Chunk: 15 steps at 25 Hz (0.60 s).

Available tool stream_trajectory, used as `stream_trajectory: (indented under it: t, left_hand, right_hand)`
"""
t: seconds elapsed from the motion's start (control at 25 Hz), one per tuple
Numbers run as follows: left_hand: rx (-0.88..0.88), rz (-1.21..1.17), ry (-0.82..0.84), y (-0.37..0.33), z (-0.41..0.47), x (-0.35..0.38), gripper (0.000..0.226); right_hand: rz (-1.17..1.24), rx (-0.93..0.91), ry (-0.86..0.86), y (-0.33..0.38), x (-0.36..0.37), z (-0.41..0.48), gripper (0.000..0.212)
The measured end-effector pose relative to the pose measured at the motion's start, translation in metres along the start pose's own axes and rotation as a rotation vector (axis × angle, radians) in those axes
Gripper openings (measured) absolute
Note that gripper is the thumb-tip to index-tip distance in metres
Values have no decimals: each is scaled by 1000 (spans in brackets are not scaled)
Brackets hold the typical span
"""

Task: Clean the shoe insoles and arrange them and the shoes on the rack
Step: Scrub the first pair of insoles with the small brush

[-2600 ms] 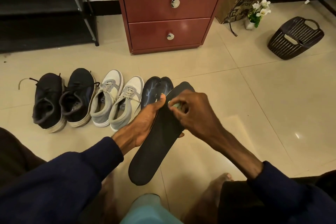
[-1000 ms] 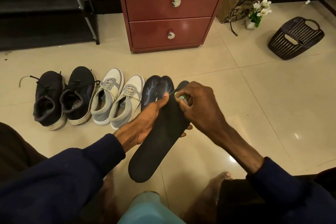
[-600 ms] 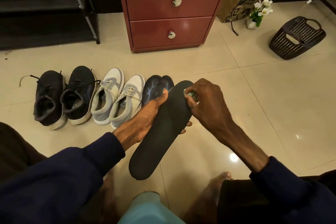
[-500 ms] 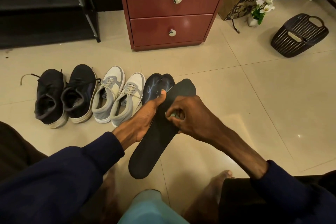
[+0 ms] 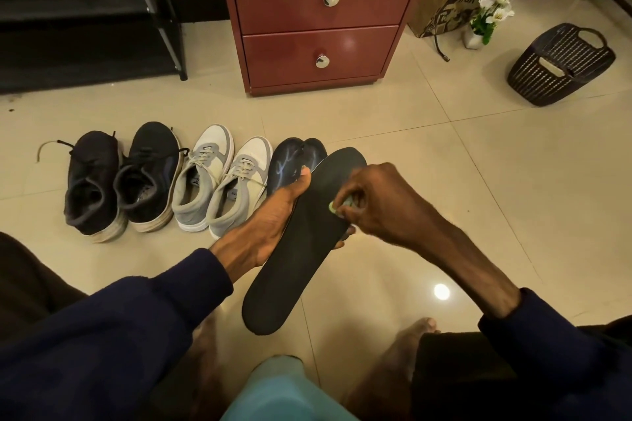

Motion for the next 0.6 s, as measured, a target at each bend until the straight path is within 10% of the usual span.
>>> stream_trajectory:
  t: [0.12, 0.32, 0.48, 0.6]
  left_hand:
    - [-7, -20, 39, -1, 1, 4, 70]
    - [-4, -6, -15, -2, -2, 2, 66]
    - [1, -23, 36, -3, -1, 4, 70]
    - [1, -29, 20, -4, -2, 5, 67]
  right_hand:
    - [-90, 109, -339, -28, -40, -1, 11]
    - [19, 50, 34, -7, 4, -3, 9]
    - [-121, 122, -294, -24, -35, -1, 13]
    - [-50, 76, -170, -15, -19, -2, 12]
Point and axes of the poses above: each hand's wrist, its own z-axis towards the middle knuckle, its own x-axis out of the palm, y = z × x, the point moved 8 cm from there along z, towards the middle knuckle, and after that the axes turned 4 degrees about y, right-handed, at the moved point
